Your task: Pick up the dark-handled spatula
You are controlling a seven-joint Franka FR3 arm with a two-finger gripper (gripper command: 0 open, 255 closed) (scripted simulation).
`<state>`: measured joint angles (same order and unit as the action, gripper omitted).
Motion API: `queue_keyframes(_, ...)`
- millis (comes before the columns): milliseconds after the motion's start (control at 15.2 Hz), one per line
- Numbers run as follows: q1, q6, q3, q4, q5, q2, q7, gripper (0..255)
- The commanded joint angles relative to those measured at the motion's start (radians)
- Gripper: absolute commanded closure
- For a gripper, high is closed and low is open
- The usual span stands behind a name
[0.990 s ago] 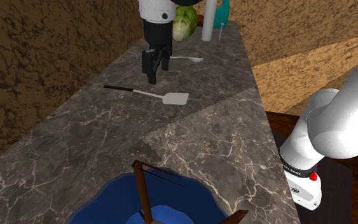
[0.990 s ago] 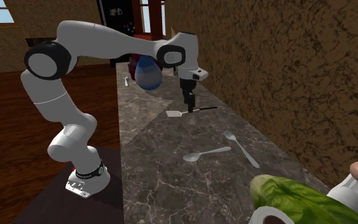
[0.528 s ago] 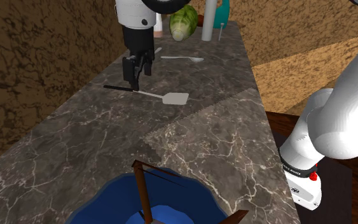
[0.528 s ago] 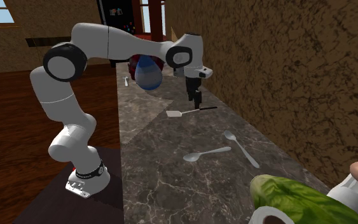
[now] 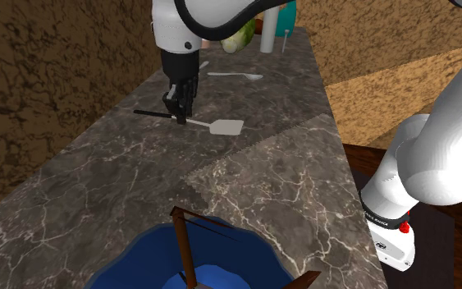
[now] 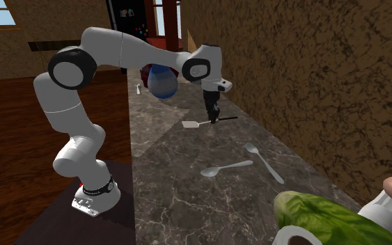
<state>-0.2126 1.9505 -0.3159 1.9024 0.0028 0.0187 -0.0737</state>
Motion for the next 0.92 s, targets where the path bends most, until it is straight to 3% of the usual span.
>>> queue_keyframes(0, 0.0, 0.001, 0.0, 0.001, 0.0, 0.0, 0.0, 255)
queue_keyframes(462, -0.001, 0.004, -0.001, 0.003, -0.001, -0.002, -0.002, 255)
queue_keyframes(858, 0.0, -0.075, 0.0, -0.071, 0.002, 0.005, 0.0, 255)
